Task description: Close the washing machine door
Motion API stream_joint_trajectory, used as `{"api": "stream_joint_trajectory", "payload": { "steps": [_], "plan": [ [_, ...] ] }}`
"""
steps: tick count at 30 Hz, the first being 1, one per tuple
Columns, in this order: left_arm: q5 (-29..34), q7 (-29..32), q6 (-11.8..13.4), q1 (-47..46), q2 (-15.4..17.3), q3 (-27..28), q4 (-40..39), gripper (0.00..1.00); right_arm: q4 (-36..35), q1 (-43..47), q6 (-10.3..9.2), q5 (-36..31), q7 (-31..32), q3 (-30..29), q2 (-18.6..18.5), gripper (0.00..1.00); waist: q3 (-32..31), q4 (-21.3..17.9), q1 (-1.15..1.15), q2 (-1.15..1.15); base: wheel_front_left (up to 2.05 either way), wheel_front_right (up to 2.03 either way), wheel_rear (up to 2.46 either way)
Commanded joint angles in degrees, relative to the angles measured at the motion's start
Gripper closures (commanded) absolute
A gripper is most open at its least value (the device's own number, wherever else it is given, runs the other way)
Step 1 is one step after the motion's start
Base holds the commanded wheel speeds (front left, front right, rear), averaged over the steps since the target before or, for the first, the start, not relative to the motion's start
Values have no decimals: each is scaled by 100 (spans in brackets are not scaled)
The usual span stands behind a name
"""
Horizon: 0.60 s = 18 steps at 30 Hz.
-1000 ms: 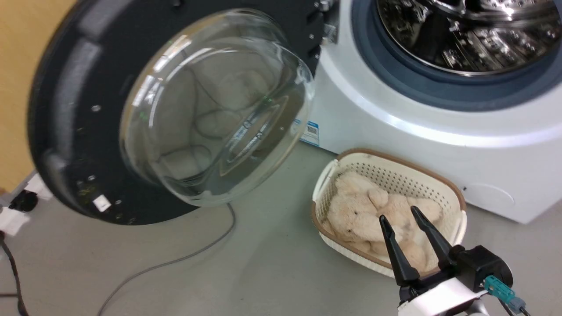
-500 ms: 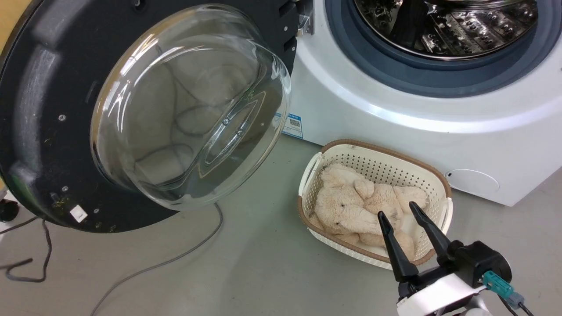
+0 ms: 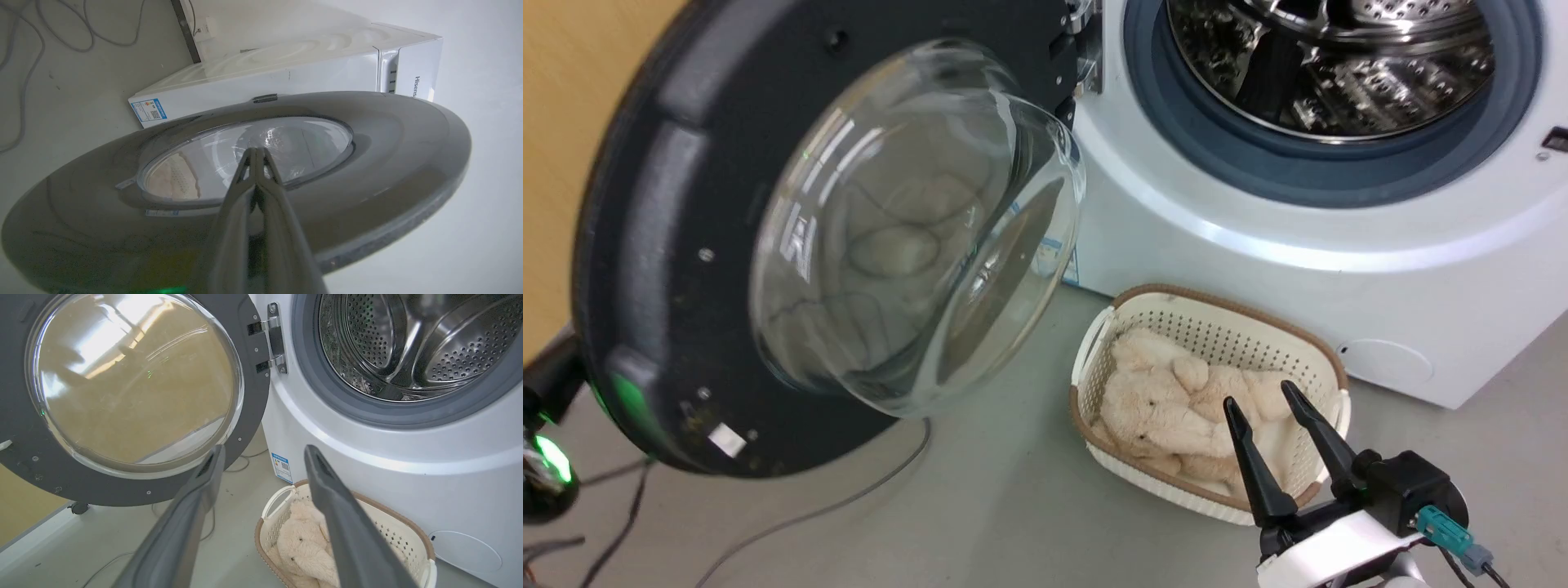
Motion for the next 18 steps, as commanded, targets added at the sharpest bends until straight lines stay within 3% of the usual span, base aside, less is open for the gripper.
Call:
{"api": "stream_joint_trajectory", "payload": {
  "steps": [1,8,18],
  "plan": [
    [-75,207,54,194,-92,-56,-146,100,22,23,-4,23,-26,-21,34,0,-97,-51,0,0,0,0,0],
    [-206,1022,355,972,-551,-436,-1276,100,51,178,-4,131,-26,-79,100,0,-348,-244,0,0,0,0,0],
    [-437,1573,900,1826,-1623,-1415,-2967,100,-14,335,-4,80,-26,-181,125,0,-442,-686,0,0,0,0,0]
  ]
}}
